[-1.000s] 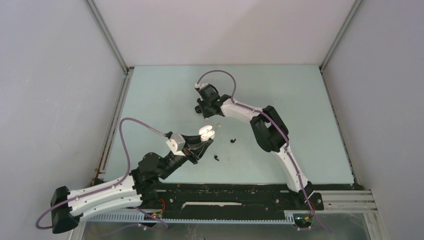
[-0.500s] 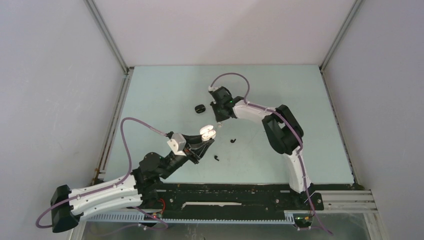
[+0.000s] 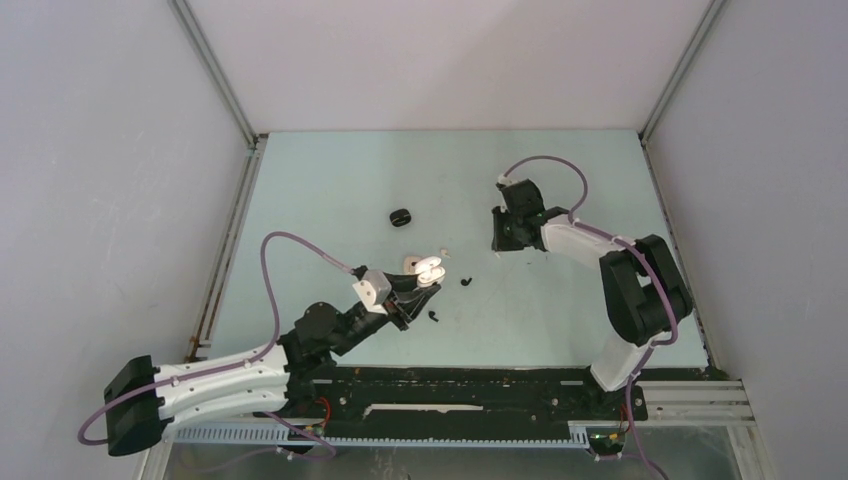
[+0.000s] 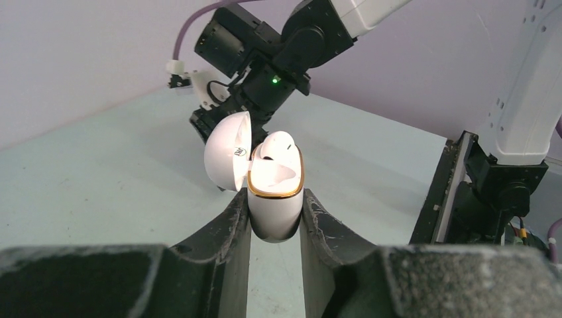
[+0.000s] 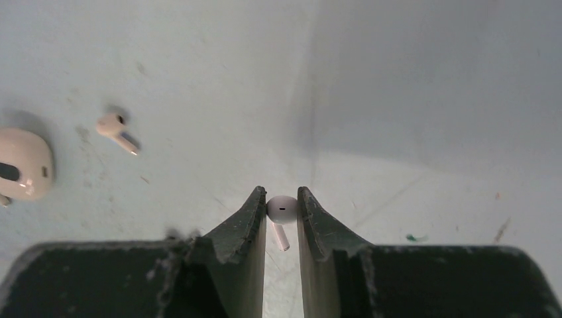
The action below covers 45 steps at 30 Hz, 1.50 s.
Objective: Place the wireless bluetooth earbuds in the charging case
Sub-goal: Place the earbud at the center of the board, then pick up the earbud from the center of the board.
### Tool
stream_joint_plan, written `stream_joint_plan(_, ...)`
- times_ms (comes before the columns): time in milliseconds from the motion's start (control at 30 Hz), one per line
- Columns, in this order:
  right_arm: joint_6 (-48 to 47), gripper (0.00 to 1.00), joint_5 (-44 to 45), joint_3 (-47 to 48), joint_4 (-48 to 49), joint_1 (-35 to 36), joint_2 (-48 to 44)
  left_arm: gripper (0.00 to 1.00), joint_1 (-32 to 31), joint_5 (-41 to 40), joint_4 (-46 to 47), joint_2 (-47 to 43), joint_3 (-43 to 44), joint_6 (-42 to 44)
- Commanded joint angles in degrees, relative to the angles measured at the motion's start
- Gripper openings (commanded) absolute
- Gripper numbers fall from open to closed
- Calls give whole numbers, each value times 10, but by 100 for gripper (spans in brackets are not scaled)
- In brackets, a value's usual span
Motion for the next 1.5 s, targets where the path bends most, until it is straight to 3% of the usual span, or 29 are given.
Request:
stream_joint_plan(0,28,13,-34,-45,19,-28,-47,0,-3,21,45,10,11,13)
stream_joint_plan(133,23,18,-51,-53,-29,-36,-43,0,-3,23,49,29,21,19)
stream_joint_plan(400,44,28,-83,-67,-20,-51,-16,0,-3,39,106,72,17,5)
stream_joint_plan(733,25,47,-215,-61,-18,-124,-12,0,-3,36,110,73,8,-2)
stream_joint_plan(867,-84,52,-333,16,-109,-166,4,0,-4,37,109,70,6,-8)
stream_joint_plan(967,-217,54,-382,74,-176,-192,20,0,-4,34,107,64,2,-12)
stream_joint_plan(1033,-293,62,-324,84,-178,-187,16,0,-4,31,106,61,0,-15)
stream_joint_plan(1133,-439,62,-242,88,-190,-148,8,1,-4,32,107,60,1,-18)
stream_joint_plan(1200,-519,60,-241,87,-200,-135,7,0,-6,30,108,57,2,-21)
stream_joint_plan(1333,-611,57,-236,87,-175,-144,16,1,-11,29,103,50,2,-21)
stream_joint_plan(1467,-660,55,-169,93,-183,-127,40,1,-17,27,89,41,1,-17)
